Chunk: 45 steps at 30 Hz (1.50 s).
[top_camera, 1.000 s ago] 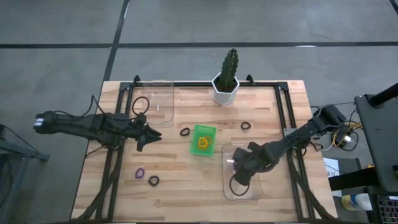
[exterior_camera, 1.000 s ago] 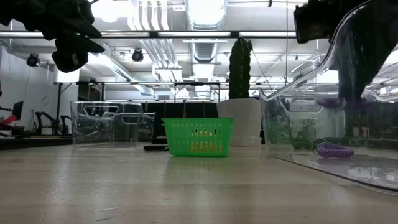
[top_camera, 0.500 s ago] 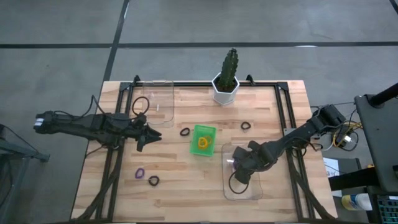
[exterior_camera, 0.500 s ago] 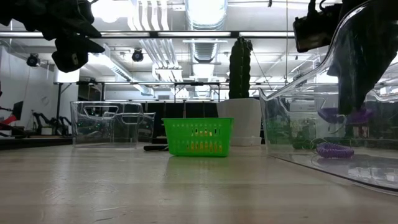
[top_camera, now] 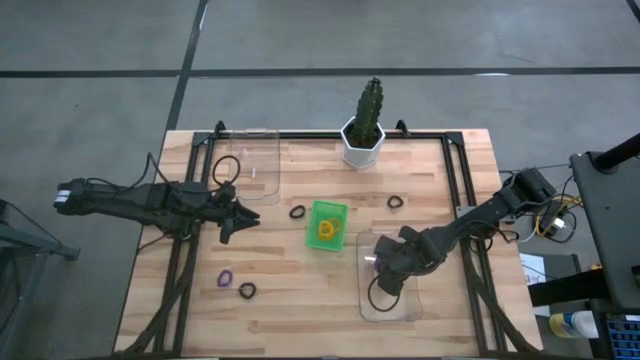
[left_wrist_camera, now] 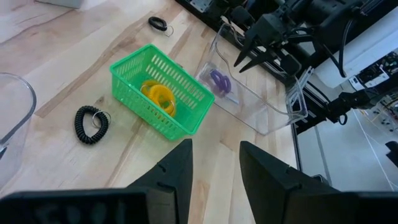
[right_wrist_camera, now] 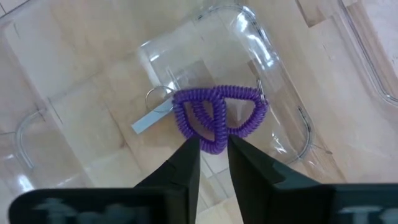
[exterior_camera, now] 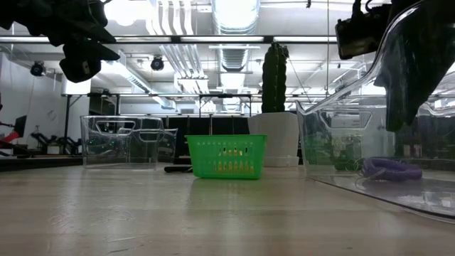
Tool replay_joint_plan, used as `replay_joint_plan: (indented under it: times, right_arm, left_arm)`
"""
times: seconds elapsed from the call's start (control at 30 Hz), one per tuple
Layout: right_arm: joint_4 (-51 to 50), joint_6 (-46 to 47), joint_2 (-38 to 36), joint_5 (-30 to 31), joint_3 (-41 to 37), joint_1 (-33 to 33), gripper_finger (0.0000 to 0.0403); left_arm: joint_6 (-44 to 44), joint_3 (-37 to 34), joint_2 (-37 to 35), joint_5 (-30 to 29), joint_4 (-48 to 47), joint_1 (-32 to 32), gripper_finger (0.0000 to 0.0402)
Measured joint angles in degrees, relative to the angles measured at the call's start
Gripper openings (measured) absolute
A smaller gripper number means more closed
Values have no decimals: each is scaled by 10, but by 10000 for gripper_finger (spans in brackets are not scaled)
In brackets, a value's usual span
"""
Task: Sort spring keychains
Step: Put the right purple spring keychain into the right transparent bin, then put the purple spring keychain into the right transparent bin
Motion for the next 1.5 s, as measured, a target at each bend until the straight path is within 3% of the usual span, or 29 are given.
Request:
replay_joint_plan:
  times: [0.27,0.57,0.87,1.07,1.27,1.5]
  right_arm:
    - [4,-29,-29,10,22,0,81]
    - [8,-62,-159,136,13,1,63]
    - [72,-71,-304,232,-66,17,56]
    - [207,-82,-374,263,-158,36,58]
    - [349,-112,-418,263,-242,44,57]
    - [379,-116,-480,271,-292,44,56]
  left_arm:
    - [-15,0,0,0,0,0,124]
    - [-76,0,0,1,0,0,124]
    - [-96,0,-3,21,1,0,124]
    - [-90,16,-6,27,-5,0,124]
    - [-94,70,14,27,-86,0,124]
    - [-116,150,81,26,-203,-13,124]
